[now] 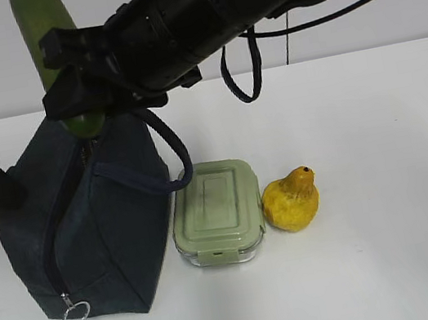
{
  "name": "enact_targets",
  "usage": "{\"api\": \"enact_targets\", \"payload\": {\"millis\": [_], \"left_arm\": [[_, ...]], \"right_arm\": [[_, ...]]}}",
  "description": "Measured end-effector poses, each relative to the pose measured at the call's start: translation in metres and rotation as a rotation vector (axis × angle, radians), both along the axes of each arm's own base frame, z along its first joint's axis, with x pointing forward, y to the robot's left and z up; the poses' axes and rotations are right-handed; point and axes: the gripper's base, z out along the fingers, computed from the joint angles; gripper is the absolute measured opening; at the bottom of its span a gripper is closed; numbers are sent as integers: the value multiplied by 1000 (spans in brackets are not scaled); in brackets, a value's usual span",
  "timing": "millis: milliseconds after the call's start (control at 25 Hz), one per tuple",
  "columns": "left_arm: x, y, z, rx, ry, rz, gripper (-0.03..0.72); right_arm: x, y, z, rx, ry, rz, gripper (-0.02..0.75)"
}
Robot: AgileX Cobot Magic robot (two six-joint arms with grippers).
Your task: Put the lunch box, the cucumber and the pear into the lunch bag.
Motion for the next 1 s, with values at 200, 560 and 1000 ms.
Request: {"api": "enact_targets", "payload": {"millis": [200,560,1000], "left_arm": [[-8,1,14,-3,-52,0,11],[-13,1,22,-6,-78,2,8],[-13,1,22,-6,-81,3,6]], "right_arm": [[2,4,-7,18,33,1,347],[-8,27,-25,13,82,54,347],[-22,13,-83,-115,218,35,347]]}}
